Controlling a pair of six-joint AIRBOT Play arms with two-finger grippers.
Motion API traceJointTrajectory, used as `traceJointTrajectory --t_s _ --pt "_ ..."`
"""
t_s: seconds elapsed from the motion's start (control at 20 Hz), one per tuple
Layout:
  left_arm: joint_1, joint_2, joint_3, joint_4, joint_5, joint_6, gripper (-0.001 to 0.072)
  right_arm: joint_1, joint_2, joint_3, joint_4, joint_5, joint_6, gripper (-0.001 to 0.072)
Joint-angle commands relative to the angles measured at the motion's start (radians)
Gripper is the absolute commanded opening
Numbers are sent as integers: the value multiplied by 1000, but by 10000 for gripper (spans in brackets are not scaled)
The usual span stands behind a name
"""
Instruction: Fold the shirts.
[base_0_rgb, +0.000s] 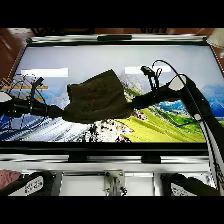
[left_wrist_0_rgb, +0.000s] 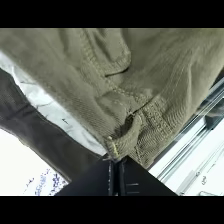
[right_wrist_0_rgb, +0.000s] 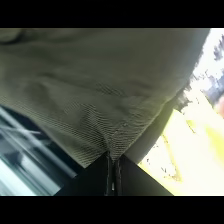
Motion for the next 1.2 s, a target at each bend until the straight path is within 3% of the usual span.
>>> traceJointTrajectory --t_s 0.0,0.2,0.4,0.45,0.5,0.55,0.6,0.8,0.95,1.05,1.15 --pt "3 128 -98 -2 3 -59 53 92 84 3 -98 116 15 67" --pt "3 166 -281 5 -11 -102 54 257 83 -135 -181 67 105 68" --pt "3 164 -378 153 -34 -139 62 309 83 -363 -183 45 232 80" --pt "3 164 -377 180 -42 -139 99 303 83 -397 -185 34 232 174" --pt "3 164 -374 192 -57 -139 202 295 83 -406 -185 36 232 412" --pt "3 164 -370 195 -73 -140 499 286 84 -403 -181 38 232 507" --pt "3 164 -368 195 -91 -140 699 272 84 -396 -176 45 232 507" --pt "3 164 -307 193 -112 -178 694 126 83 -308 -74 49 204 511" --pt "3 164 -262 174 21 -190 672 -27 55 -299 -20 -101 270 511" --pt "-1 153 -263 175 118 -192 658 -85 -18 -299 40 -78 263 511" --pt "-1 113 -267 175 179 -192 542 -78 -93 -299 46 -57 244 511"
